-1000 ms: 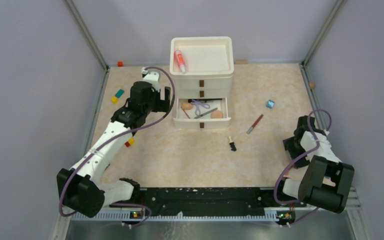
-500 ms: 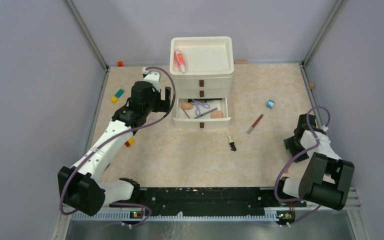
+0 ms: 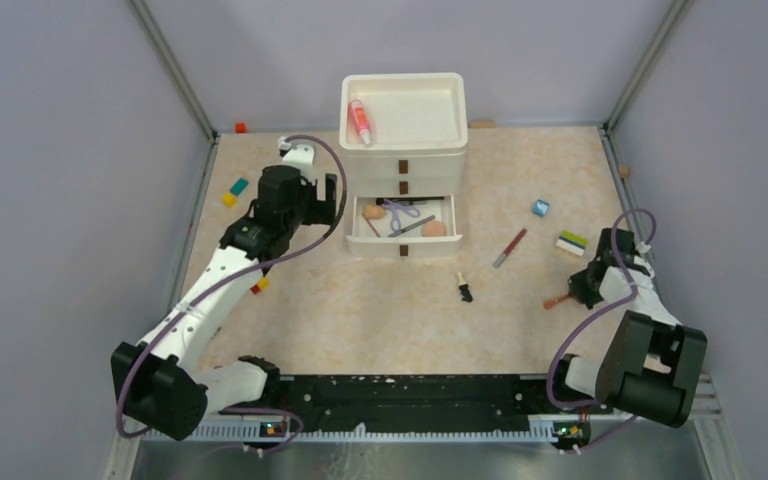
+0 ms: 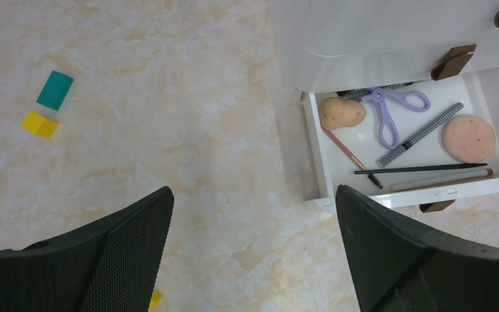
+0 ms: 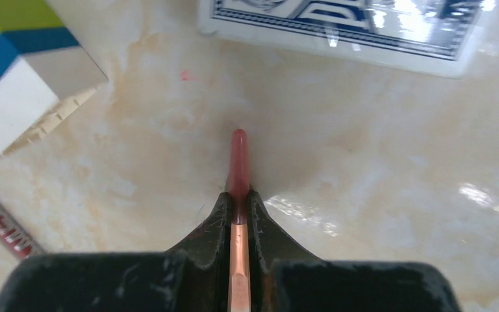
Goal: Organize the makeup
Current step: Pick up the makeup brush from the center of the board.
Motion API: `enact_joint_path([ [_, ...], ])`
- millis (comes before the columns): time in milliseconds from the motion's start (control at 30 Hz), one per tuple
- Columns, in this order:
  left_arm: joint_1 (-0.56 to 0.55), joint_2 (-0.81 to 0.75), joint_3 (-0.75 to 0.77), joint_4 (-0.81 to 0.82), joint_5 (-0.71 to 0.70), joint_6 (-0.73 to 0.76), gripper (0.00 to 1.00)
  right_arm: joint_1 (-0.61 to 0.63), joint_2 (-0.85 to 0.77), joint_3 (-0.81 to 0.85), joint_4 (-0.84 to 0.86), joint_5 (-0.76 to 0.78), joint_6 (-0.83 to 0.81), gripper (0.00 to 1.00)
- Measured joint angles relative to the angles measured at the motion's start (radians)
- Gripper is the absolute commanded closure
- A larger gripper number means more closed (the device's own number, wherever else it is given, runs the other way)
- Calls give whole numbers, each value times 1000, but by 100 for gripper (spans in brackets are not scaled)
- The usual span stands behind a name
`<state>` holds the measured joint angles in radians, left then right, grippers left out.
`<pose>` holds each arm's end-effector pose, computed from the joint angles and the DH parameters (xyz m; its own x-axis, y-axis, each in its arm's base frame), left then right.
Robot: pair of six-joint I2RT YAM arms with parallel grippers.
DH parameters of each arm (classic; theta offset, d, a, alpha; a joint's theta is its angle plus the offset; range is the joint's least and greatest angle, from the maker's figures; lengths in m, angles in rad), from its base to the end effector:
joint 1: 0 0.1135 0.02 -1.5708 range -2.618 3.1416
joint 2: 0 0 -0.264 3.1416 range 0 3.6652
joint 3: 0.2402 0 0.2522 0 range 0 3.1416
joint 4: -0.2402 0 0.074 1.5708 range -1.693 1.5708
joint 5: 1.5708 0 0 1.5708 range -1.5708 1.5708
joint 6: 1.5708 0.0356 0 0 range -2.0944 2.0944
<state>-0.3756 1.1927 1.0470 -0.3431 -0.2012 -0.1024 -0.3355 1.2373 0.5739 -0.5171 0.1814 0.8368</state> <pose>0.2536 -0.0923 0.3315 -0.4545 0.0716 -0.8879 0.1496 0.9887 0.0031 0.1915 -0.0736 0.1586 -0.2963 0.8768 -0.3787 0.9087 0.3809 0.1707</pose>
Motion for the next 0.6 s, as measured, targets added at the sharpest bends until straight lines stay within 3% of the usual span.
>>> enact_joint_path([
  [167,0,-46,-24,5,-33,8,1,23,-43,-55,109,-133,-3,100],
  [367,0,-58,-27,6,-54,20,1,177,-171,-90,116,-213,22,100],
  [600,0,-69,-28,6,-54,31,1,243,-306,-72,272,-296,-17,100],
])
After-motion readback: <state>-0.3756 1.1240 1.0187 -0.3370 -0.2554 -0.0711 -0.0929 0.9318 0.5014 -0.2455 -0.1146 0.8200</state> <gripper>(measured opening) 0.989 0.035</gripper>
